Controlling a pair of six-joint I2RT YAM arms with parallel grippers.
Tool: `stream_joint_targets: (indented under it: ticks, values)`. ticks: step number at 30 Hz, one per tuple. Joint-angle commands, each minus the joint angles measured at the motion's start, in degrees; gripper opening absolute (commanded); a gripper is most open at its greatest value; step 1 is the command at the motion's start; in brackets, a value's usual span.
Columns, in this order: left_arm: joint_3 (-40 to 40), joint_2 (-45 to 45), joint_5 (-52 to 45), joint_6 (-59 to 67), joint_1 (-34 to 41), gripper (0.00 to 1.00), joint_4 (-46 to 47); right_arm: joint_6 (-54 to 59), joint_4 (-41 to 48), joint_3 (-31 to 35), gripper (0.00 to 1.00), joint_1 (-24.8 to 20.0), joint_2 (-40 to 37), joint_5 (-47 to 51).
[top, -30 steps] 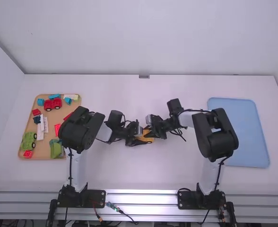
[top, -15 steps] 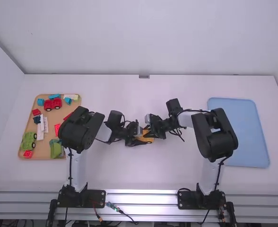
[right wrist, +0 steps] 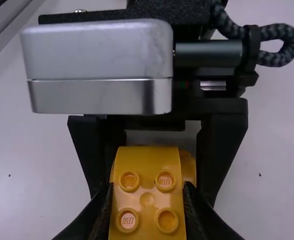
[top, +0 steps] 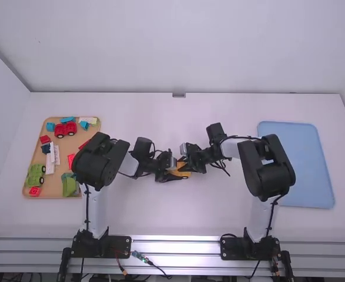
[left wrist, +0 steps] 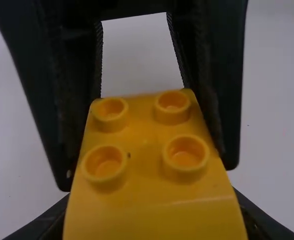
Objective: Assemble lego blocks to make yellow taxi
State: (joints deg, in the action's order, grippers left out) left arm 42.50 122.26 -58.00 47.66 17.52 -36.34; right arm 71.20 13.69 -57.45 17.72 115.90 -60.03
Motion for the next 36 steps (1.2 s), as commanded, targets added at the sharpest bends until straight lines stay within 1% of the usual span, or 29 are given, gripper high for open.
stream_joint_targets:
  ticks: [1, 6, 9, 12, 13, 14, 15, 17, 21, 26, 29, 31, 34, 36]
  values:
    - [-0.50, 1.40, 6.45, -0.70, 0.50, 0.49, 1.88, 0.63, 1.42, 1.60, 0.03, 0.31, -2.05, 0.42]
    - [-0.50, 1.40, 6.43, -0.70, 0.48, 0.50, 1.84, 1.01, 3.45, 1.62, 0.00, 0.26, -5.03, 1.44]
    - [-0.50, 1.40, 6.45, -0.70, 0.50, 0.50, 1.86, -0.28, 1.60, 2.69, 0.00, 1.18, -5.01, 1.84]
    - [-0.57, 1.40, 6.45, -0.70, 0.50, 0.49, 1.90, -3.61, -3.96, 5.01, 0.00, 1.86, -5.01, 1.95]
    - [-0.57, 1.40, 6.45, -0.72, 0.48, 0.49, 1.90, -7.21, -8.61, 6.64, 0.00, 1.81, -5.01, 2.12]
    - [-0.57, 1.40, 6.45, -0.72, 0.48, 0.49, 1.90, -7.21, -8.61, 6.64, 0.00, 1.81, -5.01, 2.12]
    - [-0.57, 1.40, 6.45, -0.72, 0.46, 0.49, 1.88, -9.46, -11.43, 7.65, 0.00, 1.64, -5.01, 2.71]
    - [-0.55, 1.40, 6.45, -0.70, 0.46, 0.49, 1.88, -11.56, -13.62, 8.48, 0.00, 1.22, -5.01, 3.56]
    - [-0.55, 1.40, 6.45, -0.70, 0.46, 0.49, 1.86, -10.54, -13.46, 8.83, 0.00, 0.66, -5.03, 3.39]
    - [-0.52, 1.40, 6.47, -0.70, 0.46, 0.49, 1.90, -12.17, -12.17, 8.28, 0.00, 0.68, -5.75, 5.25]
    - [-0.50, 1.40, 6.45, -0.70, 0.52, 0.49, 2.03, -9.11, -10.16, 8.35, 0.00, 1.11, -6.51, 5.27]
    - [-0.50, 1.40, 6.47, -0.72, 0.46, 0.49, 1.86, -9.33, -9.97, 8.39, 0.00, 1.07, -6.51, 5.99]
    - [-0.50, 1.40, 6.45, -0.68, 0.52, 0.48, 1.86, -9.68, -10.84, 9.03, 0.00, 0.96, -6.51, 6.40]
    - [-0.52, 1.40, 6.45, -0.72, 0.44, 0.49, 1.86, -9.68, -13.62, 10.54, 0.00, 0.98, -6.51, 4.85]
